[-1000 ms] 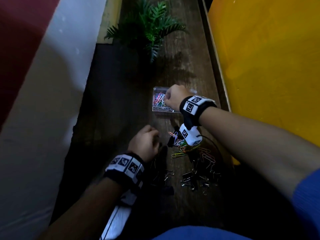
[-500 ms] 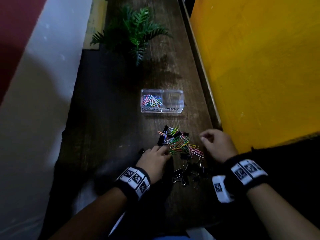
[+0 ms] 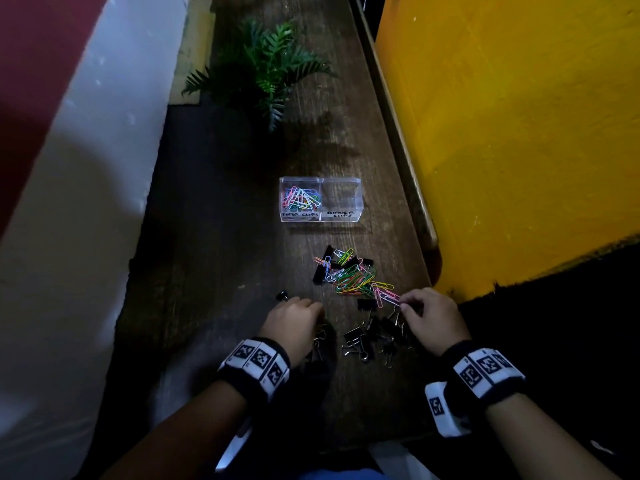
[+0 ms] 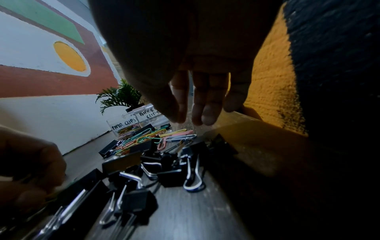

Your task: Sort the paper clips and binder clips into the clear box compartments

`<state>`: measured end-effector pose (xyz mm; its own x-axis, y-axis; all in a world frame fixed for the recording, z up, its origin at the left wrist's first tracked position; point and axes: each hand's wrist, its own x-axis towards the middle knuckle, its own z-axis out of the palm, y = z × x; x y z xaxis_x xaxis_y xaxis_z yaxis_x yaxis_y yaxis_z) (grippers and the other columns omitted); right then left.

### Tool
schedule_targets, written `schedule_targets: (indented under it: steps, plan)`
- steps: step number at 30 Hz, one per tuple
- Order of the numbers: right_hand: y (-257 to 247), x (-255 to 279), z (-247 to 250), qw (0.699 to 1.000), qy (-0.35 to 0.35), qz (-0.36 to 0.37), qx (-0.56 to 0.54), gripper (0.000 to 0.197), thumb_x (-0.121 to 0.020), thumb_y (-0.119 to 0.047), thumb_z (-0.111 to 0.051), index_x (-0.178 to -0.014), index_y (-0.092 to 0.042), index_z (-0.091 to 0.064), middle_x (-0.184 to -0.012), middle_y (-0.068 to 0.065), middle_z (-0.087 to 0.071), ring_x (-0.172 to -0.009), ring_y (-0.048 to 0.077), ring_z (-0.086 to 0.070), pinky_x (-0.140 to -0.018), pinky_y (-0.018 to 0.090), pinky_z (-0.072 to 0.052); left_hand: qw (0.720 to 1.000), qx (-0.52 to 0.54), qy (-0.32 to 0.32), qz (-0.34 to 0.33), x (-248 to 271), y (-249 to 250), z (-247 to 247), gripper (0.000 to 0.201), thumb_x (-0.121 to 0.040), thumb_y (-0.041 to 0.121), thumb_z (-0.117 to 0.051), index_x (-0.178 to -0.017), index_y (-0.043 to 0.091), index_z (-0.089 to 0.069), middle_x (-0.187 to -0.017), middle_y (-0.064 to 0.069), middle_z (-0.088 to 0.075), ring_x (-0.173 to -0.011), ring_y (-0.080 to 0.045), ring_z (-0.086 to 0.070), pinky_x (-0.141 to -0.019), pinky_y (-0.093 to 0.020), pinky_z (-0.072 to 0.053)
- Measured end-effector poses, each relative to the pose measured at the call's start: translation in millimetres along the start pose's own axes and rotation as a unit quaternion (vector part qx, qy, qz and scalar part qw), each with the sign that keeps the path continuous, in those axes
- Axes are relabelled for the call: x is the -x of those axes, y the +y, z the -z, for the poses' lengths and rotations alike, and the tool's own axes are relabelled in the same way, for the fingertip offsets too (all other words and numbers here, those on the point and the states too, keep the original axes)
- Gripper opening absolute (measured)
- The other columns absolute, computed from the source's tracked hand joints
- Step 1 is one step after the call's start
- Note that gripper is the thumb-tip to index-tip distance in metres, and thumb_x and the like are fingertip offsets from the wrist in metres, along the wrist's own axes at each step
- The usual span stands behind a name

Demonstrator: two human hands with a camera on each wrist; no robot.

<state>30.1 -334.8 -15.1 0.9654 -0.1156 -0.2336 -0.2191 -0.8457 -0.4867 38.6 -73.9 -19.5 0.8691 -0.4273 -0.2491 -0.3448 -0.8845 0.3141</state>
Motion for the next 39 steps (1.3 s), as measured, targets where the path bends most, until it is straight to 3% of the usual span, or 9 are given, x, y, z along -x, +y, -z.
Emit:
schedule_targets:
  steps: [9,12,15,19,23,27,32,39]
  plan:
    - [-1,2,3,1.000,0.005,-0.007,0.000,0.007,-0.087,-0.019,-0.065,-0.091,-0.023,-0.069,-0.088,-0.006,-0.060,-0.082,0.011,-0.056,-0.069,0.024,-0.041,0.999,0.042,0.007,0.025,3,-5,-10,0.040,-0.083,0.012,-0.058,-0.121,0.023,-0.052,-0.115,0.004,-0.056,-0.108,-0.018,-0.051,-0.086,-0.028,-0.042]
    - [-1,2,4,1.000,0.003,-0.016,0.000,0.009,-0.087,-0.019,-0.064,-0.093,-0.023,-0.069,-0.089,-0.006,-0.059,-0.082,0.009,-0.055,-0.070,0.024,-0.042,0.998,0.054,0.001,0.022,4,-6,-13,0.061,-0.082,0.009,-0.057,-0.139,0.023,-0.039,-0.121,0.002,-0.054,-0.111,-0.020,-0.050,-0.091,-0.031,-0.043]
    - [-1,2,4,1.000,0.000,-0.019,0.002,0.010,-0.088,-0.019,-0.063,-0.095,-0.024,-0.068,-0.092,-0.008,-0.059,-0.084,0.009,-0.056,-0.073,0.026,-0.048,0.999,0.036,-0.016,0.012,5,-6,-12,0.067,-0.084,0.009,-0.054,-0.144,0.025,-0.031,-0.122,0.001,-0.051,-0.111,-0.021,-0.048,-0.092,-0.031,-0.042]
    - [1,-1,7,1.000,0.005,-0.013,0.009,0.011,-0.087,-0.017,-0.062,-0.094,-0.024,-0.068,-0.092,-0.007,-0.060,-0.085,0.011,-0.057,-0.076,0.032,-0.051,1.000,-0.001,-0.016,-0.008,4,-6,-9,0.061,-0.084,0.010,-0.052,-0.141,0.026,-0.036,-0.119,0.000,-0.049,-0.110,-0.020,-0.045,-0.092,-0.030,-0.038]
    - [3,-3,8,0.998,0.006,0.010,0.054,0.011,-0.086,-0.019,-0.063,-0.094,-0.024,-0.067,-0.089,-0.008,-0.058,-0.084,0.013,-0.057,-0.074,0.030,-0.050,0.999,-0.030,-0.008,-0.015,0,-7,-7,0.050,-0.086,0.015,-0.052,-0.134,0.027,-0.045,-0.120,0.002,-0.049,-0.113,-0.019,-0.044,-0.095,-0.031,-0.036]
    - [-3,-10,7,0.994,-0.005,0.024,0.104,0.010,-0.087,-0.028,-0.064,-0.097,-0.026,-0.066,-0.092,-0.009,-0.058,-0.086,0.012,-0.057,-0.073,0.027,-0.047,1.000,-0.026,0.011,-0.006,-4,-7,-5,0.031,-0.090,0.023,-0.051,-0.121,0.026,-0.056,-0.113,0.003,-0.050,-0.109,-0.018,-0.047,-0.091,-0.030,-0.037]
    - [-15,-21,2,0.983,-0.032,0.037,0.177,0.021,-0.086,-0.038,-0.063,-0.102,-0.025,-0.065,-0.095,-0.008,-0.057,-0.085,0.012,-0.057,-0.075,0.032,-0.051,0.999,-0.053,0.008,-0.011,-5,-5,-4,0.032,-0.090,0.025,-0.052,-0.122,0.023,-0.053,-0.120,0.001,-0.046,-0.112,-0.019,-0.043,-0.095,-0.031,-0.035]
    - [-30,-27,2,0.968,-0.083,0.041,0.232,0.015,-0.090,-0.029,-0.055,-0.089,-0.016,-0.063,-0.085,-0.001,-0.057,-0.076,0.016,-0.056,-0.068,0.029,-0.049,0.997,-0.073,-0.003,-0.013,-10,-4,-3,0.031,-0.091,0.023,-0.051,-0.121,0.020,-0.048,-0.122,0.000,-0.047,-0.115,-0.019,-0.043,-0.099,-0.032,-0.034]
